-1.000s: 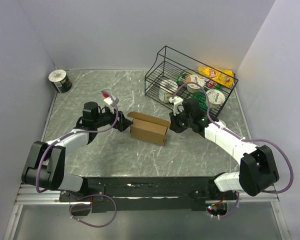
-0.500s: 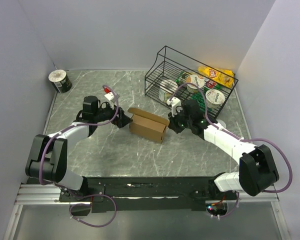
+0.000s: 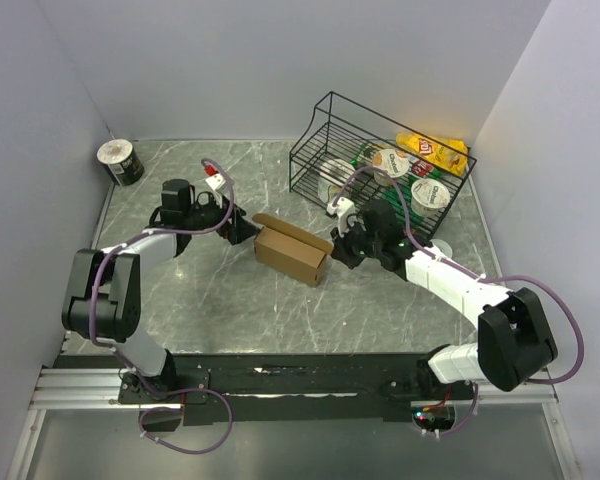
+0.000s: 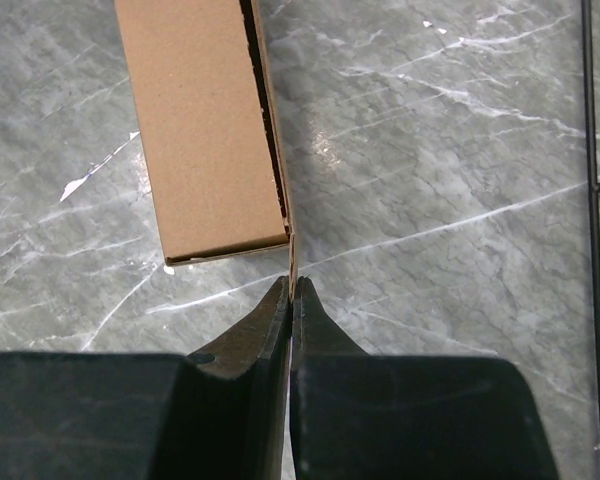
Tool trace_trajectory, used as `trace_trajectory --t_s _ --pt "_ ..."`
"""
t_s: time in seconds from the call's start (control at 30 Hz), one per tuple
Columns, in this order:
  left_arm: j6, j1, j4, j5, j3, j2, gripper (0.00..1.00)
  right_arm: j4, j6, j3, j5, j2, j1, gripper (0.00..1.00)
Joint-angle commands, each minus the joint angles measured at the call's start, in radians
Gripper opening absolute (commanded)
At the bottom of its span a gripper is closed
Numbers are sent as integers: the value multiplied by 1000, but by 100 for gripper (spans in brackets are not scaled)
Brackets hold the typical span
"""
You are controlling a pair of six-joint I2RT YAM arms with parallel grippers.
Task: Fold the paper box
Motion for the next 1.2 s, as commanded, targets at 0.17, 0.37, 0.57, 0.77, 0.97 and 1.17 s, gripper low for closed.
trace_trajectory --t_s 0.17,0.37,0.57,0.77,0.97,1.17 --pt "62 0 19 114 97 73 94 22 -24 14 -22 25 13 2" --pt "-33 -2 141 168 93 126 91 22 -21 17 -18 33 13 1" --pt "-36 -14 126 160 105 146 78 25 -18 14 -11 31 13 1" --pt "-93 -14 204 93 54 105 55 18 -14 18 19 33 13 1" --pt "-122 -20 275 48 7 51 46 8 -18 25 27 35 15 1" --pt "-104 -51 260 -12 -10 19 35 7 -21 25 65 31 30 1"
